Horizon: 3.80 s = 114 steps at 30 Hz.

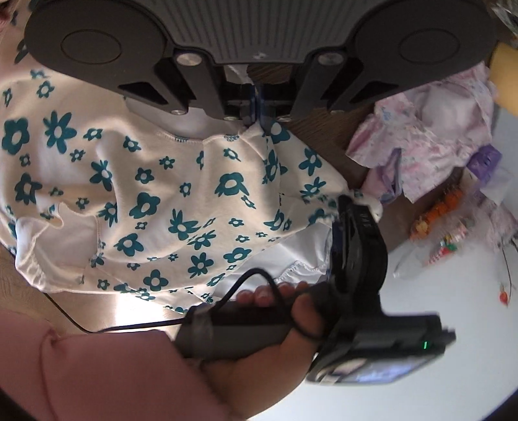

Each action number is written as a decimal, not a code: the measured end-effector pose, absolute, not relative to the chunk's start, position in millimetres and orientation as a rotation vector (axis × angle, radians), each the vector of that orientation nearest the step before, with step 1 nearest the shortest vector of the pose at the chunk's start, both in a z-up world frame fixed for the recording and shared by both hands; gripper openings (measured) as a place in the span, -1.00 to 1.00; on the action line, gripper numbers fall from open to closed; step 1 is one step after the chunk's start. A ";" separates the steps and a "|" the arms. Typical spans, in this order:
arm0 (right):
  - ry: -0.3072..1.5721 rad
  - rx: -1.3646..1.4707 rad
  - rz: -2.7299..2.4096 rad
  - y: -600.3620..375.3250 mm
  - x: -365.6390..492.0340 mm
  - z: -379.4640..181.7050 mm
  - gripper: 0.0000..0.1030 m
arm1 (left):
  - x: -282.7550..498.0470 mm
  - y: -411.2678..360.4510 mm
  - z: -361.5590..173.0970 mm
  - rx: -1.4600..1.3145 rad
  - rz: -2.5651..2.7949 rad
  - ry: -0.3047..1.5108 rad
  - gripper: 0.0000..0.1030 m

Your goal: Fold clothes

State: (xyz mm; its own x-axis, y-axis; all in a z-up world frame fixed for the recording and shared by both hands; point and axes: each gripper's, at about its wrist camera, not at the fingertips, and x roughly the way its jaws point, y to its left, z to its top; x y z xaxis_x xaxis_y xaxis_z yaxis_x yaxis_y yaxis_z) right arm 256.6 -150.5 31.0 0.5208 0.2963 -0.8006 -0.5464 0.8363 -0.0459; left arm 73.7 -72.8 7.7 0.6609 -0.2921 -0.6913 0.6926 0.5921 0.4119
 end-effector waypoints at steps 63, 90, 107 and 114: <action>1.155 -0.091 0.631 -277.2 2.9 3.4 -0.95 | 64.1 -59.4 -2.5 0.772 -0.489 0.686 -0.90; 1.000 -0.160 0.555 -286.6 -28.5 13.1 -0.23 | 45.8 -83.8 16.3 0.664 -0.999 0.900 -0.29; 1.056 -0.223 0.584 -283.0 -34.1 8.7 -0.74 | 12.1 -63.3 19.0 0.709 -1.014 0.968 -0.90; 1.014 -0.132 0.573 -297.2 -40.8 22.2 -0.46 | 16.9 -61.9 37.9 0.649 -0.987 0.888 -0.42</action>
